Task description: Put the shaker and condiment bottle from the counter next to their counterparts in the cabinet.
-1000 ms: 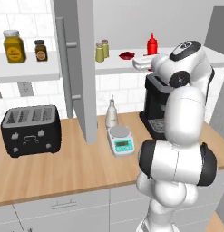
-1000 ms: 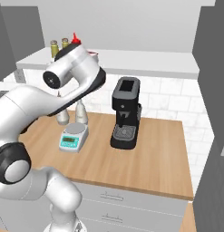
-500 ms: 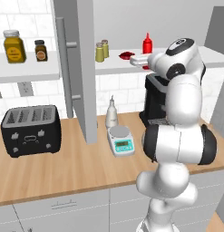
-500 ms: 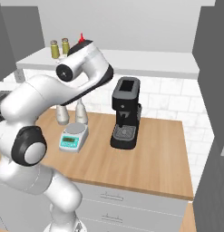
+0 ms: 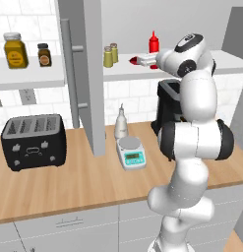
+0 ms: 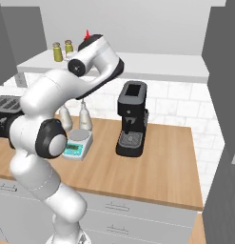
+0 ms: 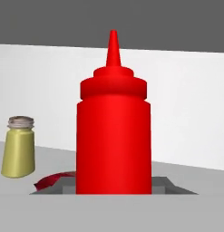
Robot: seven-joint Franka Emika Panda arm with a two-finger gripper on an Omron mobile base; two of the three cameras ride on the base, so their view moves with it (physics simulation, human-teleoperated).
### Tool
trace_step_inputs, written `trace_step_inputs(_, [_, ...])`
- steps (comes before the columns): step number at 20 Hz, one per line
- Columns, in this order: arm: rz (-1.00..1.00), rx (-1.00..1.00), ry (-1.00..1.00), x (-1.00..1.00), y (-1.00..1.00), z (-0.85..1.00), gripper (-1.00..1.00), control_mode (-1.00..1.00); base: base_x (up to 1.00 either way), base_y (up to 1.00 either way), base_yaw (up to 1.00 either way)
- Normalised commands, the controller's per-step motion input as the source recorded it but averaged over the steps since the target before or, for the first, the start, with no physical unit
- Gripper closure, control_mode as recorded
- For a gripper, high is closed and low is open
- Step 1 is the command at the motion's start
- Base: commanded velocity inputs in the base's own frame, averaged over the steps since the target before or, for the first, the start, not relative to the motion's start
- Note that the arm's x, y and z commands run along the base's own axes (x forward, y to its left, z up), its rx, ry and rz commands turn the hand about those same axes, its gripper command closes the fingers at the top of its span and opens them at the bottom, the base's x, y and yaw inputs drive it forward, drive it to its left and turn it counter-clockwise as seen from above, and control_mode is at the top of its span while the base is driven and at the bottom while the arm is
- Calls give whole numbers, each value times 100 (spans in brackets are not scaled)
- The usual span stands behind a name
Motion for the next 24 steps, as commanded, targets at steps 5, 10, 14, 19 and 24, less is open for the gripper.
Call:
trace_step_inputs(5, [16, 12, 13, 18, 0, 22, 100, -100, 0, 0, 0])
trace_step_inputs(10, [12, 7, 2, 2, 0, 9, 100, -100, 0, 0, 0])
trace_step_inputs(14, [10, 0, 0, 0, 0, 0, 100, -100, 0, 0, 0])
trace_step_inputs(19, [7, 0, 7, -2, 0, 10, -100, -100, 0, 0, 0])
trace_step_inputs(24, [1, 1, 15, -36, -15, 45, -100, -100, 0, 0, 0])
